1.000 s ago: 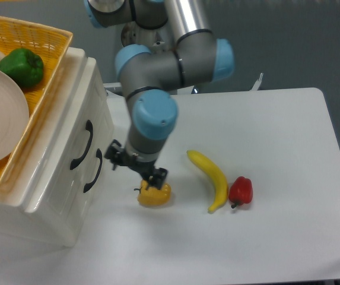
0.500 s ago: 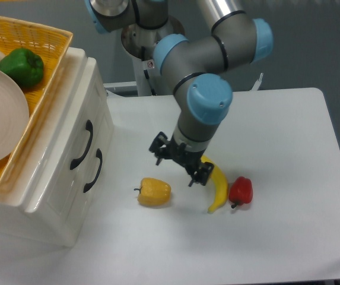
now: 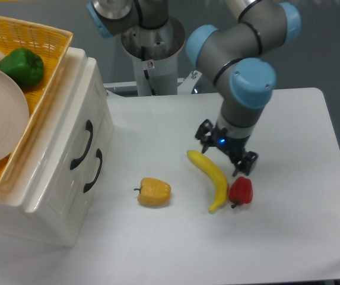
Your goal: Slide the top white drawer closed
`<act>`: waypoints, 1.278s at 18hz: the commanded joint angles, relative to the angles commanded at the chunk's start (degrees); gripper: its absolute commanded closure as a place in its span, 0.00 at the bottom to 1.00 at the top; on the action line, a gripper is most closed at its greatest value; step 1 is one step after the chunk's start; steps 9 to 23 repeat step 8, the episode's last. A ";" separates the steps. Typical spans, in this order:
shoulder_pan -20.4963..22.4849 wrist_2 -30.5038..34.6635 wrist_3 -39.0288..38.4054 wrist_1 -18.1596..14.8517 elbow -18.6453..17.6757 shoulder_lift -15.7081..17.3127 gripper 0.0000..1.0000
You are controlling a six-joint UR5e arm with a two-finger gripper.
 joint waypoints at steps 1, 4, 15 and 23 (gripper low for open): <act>0.00 0.01 1.40 0.00 -0.35 0.09 0.00; 1.58 -0.08 5.98 -0.09 0.08 0.61 0.00; 2.81 -0.17 6.43 0.09 0.35 0.70 0.00; 2.81 -0.17 6.43 0.09 0.35 0.70 0.00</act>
